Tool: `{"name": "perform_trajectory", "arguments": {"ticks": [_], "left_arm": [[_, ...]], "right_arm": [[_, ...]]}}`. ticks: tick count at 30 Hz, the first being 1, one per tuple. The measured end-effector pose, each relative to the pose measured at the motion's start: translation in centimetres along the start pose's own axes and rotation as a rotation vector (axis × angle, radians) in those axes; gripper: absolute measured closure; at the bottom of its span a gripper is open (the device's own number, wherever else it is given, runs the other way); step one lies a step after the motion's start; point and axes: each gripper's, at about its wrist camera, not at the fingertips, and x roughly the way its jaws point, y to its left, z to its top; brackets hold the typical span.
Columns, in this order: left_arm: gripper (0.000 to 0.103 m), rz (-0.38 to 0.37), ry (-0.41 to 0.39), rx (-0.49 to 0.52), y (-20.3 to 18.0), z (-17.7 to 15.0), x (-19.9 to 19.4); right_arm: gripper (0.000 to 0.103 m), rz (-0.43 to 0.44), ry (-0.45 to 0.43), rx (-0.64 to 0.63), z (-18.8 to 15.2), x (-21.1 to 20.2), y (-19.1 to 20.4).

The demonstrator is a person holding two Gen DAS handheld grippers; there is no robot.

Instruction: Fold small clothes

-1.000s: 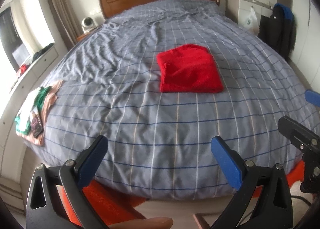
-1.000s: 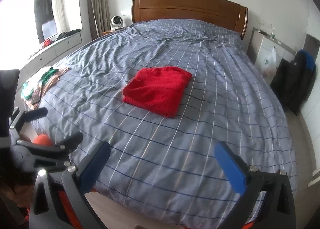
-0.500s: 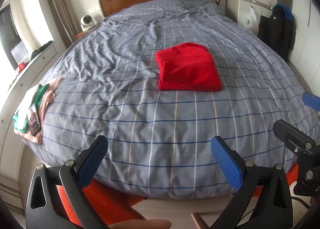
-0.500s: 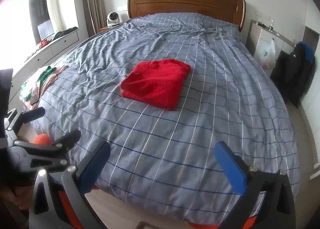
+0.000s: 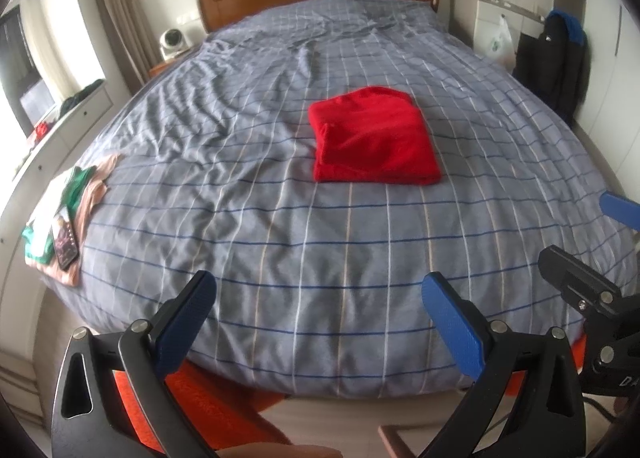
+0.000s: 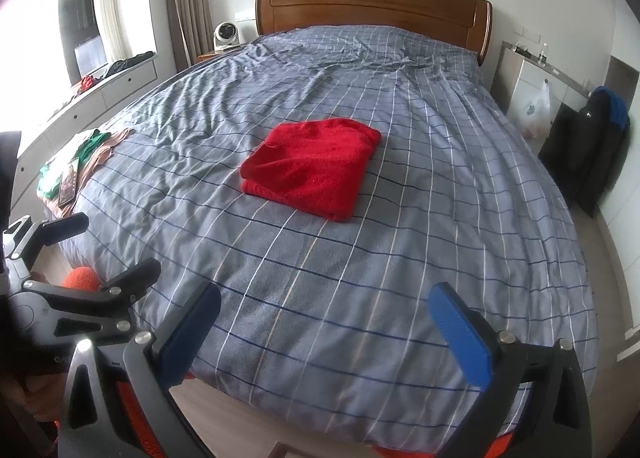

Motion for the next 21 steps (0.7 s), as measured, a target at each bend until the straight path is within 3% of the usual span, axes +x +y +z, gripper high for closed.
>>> {"name": "perform_trajectory", "arguments": {"ticks": [11,21], "left_arm": [[0.0,0.006,0.006,-0.005,-0.15,0.04,0.21],[0.0,0.027,-0.045,0.021,-0.78,-0.2,-0.51]], "right_arm": [[0.001,0.006,0.014,0.002,-0.46,0.23,-0.06],[0.001,0.009,0.019,0.013,-0.71,0.43,-0.45]]}}
